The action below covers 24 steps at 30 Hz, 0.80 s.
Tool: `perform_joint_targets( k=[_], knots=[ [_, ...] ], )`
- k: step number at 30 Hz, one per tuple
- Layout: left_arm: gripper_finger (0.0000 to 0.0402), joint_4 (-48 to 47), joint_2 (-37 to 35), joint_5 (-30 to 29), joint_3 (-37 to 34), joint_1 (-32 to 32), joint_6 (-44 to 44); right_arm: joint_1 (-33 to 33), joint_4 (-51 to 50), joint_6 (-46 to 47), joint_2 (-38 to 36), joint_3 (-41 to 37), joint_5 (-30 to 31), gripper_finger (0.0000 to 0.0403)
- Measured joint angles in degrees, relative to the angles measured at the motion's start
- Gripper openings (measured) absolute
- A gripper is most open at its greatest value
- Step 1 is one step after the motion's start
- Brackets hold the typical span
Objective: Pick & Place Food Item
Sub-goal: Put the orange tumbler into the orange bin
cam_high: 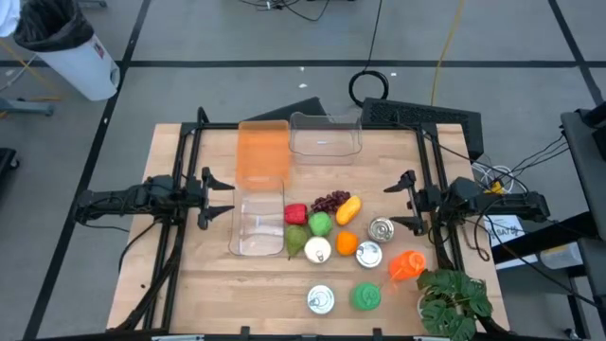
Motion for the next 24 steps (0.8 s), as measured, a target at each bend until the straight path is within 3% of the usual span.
perform_joint_targets(
  k=[7,14,17,21,24],
  knots=[
    [0.0296,0.00,0.00,0.00,0.00,0.00,0.00,0.00,14.55,19.23,0.00,-0.01,0.03,0.0368],
    [0.0296,0.02,0.00,0.00,0.00,0.01,0.00,0.00,21.84,23.99,0.00,-0.02,0.17,0.0368],
    [0.0296,0.02,0.00,0.00,0.00,0.01,0.00,-0.13,25.02,20.20,0.00,-0.02,2.30,0.0368],
    [0.0296,0.02,0.00,0.01,-0.01,0.00,0.01,-0.13,24.29,19.31,0.00,-0.02,7.41,0.0368],
    [0.0296,0.02,0.00,0.00,0.00,-0.02,0.00,-0.13,21.92,22.83,0.00,-0.02,7.42,0.0368]
  ],
)
